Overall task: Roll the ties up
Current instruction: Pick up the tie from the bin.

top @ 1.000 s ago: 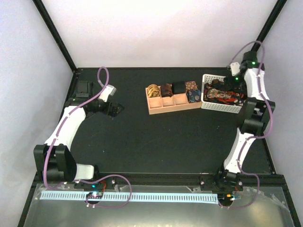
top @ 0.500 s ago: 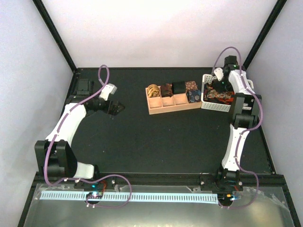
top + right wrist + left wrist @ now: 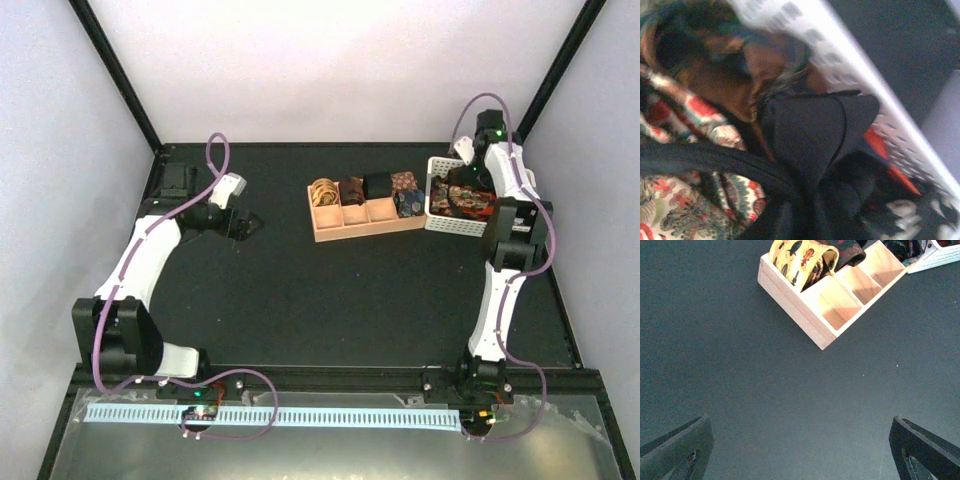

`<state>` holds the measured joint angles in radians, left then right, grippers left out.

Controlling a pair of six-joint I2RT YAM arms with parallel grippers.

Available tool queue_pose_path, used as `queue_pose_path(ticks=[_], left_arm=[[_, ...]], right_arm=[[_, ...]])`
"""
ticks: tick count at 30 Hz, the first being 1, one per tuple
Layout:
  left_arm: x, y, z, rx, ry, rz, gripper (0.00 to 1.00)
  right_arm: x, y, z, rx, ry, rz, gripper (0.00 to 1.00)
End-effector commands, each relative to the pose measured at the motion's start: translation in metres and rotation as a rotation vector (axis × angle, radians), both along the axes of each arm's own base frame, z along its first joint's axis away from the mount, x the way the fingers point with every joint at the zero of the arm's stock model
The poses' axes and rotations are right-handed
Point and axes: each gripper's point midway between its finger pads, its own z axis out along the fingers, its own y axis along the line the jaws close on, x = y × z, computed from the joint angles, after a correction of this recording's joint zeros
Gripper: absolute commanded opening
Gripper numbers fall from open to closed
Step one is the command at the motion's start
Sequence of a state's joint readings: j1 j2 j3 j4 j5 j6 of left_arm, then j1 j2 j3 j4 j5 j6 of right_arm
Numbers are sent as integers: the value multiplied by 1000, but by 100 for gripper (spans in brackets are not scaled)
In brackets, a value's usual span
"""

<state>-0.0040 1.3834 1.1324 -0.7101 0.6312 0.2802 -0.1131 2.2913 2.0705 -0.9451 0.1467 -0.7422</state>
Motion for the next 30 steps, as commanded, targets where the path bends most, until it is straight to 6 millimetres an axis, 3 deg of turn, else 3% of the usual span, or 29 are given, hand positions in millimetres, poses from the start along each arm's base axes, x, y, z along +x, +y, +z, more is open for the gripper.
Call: queue_pose_path(ticks=[1,5,11,17,21,25,28,30], left_arm=[[7,4,28,22,-82,1,99],[9,3,41,17,-107,-1,99],[9,3,56,14,-128,3,99],[8,4,73,7,-173,15,99],[6,4,86,7,-213,16,99],[2,6,103,25,-286,14,99],[0,3,110,24,-302,-4,99],[-5,-2,117,8,-307,-40,99]], right_arm=[[16,-8,54,-40,-108,-23,2],[13,2,111,15,-229,-24,1],[-5,19,215,99,-463,-18,1],[-35,38,311,187,-700,17,1],[-64,57,363,260,-808,79,1],[-107,101,388,427,-811,247,1],[-139,139,386,583,-768,411,6],[-159,164,374,670,-714,525,11]])
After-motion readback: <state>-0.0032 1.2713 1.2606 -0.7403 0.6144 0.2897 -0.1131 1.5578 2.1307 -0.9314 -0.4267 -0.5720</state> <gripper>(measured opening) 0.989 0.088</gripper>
